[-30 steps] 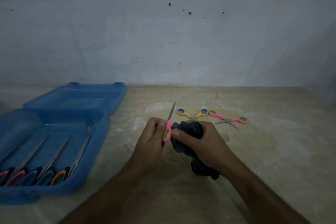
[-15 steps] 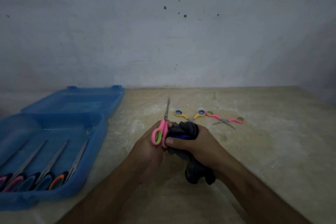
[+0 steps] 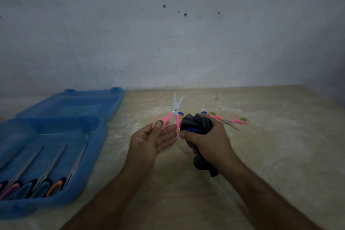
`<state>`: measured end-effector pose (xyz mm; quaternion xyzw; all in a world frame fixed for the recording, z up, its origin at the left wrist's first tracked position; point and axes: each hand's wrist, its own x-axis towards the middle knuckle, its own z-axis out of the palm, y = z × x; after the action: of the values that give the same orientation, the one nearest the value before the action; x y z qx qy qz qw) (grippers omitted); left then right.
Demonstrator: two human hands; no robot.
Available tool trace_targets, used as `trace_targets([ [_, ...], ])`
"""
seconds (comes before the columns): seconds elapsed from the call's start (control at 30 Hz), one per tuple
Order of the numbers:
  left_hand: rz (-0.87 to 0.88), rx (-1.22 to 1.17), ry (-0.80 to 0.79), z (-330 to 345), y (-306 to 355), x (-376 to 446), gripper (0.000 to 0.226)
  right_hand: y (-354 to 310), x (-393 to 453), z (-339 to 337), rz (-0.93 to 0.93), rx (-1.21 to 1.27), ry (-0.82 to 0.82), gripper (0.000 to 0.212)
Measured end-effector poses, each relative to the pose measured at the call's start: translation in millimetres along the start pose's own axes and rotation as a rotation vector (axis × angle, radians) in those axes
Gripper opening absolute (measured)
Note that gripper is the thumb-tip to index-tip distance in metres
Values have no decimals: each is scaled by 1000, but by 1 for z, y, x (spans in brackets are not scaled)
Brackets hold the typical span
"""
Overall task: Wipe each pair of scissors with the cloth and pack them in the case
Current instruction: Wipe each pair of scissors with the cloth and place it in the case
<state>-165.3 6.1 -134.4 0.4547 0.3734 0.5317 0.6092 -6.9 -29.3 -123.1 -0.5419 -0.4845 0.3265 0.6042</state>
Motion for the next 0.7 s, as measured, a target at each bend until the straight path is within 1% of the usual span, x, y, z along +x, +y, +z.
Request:
trace_targets([
  [0.17, -52, -137, -17, -4, 9, 0, 29, 4, -1, 0, 31, 5, -91, 24],
  [0.23, -55, -125, -44, -2, 7, -1, 33, 4, -3, 1, -4, -17, -104, 23],
  [0.3, -21, -78, -31, -1, 7, -2, 31, 3, -4, 2, -52, -47, -103, 24],
  [0.37, 41, -16, 17, -3, 7, -1, 28, 3, -3, 1, -102, -107, -64, 27],
  [0.43, 102, 74, 58, -7, 10, 0, 27, 1, 1, -4, -136, -137, 27, 28],
  [0.5, 130, 169, 84, -10, 10, 1, 28, -2, 4, -11, -152, -106, 88, 21],
  [0.57, 140, 246, 85, -10, 9, 0, 28, -3, 4, -14, -230, -173, 87, 16],
  [0.63, 153, 304, 65, -7, 7, -3, 30, -3, 1, -13, -379, -347, 64, 15],
  [0.7, 165, 337, 49, -4, 4, -6, 30, 2, -1, -8, -520, -509, 2, 22],
])
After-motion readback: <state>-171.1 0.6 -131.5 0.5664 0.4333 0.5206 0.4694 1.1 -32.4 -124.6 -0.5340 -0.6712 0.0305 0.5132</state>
